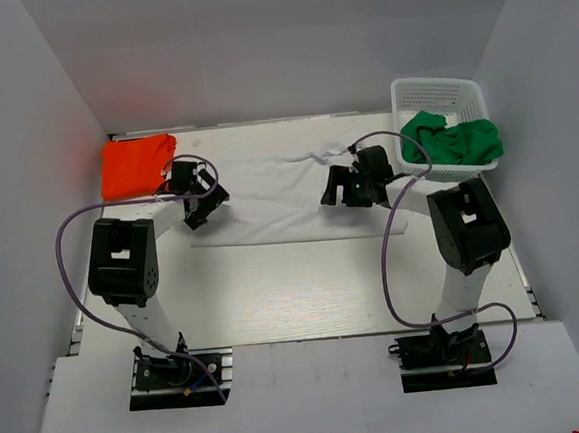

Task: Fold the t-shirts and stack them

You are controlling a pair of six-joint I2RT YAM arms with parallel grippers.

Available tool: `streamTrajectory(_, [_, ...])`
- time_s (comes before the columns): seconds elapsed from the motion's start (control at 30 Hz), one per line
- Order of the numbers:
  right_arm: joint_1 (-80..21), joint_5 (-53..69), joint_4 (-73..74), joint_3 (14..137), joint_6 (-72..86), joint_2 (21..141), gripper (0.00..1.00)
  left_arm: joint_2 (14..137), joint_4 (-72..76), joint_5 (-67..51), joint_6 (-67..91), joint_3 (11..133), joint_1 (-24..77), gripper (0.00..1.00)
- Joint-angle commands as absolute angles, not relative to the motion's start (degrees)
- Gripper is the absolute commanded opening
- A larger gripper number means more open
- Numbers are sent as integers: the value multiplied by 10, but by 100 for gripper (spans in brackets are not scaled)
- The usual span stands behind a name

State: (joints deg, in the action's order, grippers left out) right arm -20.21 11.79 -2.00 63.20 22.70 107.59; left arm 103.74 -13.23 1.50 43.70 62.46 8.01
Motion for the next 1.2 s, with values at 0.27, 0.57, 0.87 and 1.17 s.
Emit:
streamTrajectory(0.27, [-254,104,-15,402,270,853,90,824,-194,24,423,430,82,100])
streamTrajectory(0.57, [-255,7,28,484,246,780,90,777,-227,98,376,539,70,100])
streamTrajectory(0.87, [-236,-108,76,607,258,881,90,991,-308,148,371,756,70,100])
streamTrajectory(1.17, [-200,-89,98,725,265,1004,90,1155,-341,171,378,879,70,100])
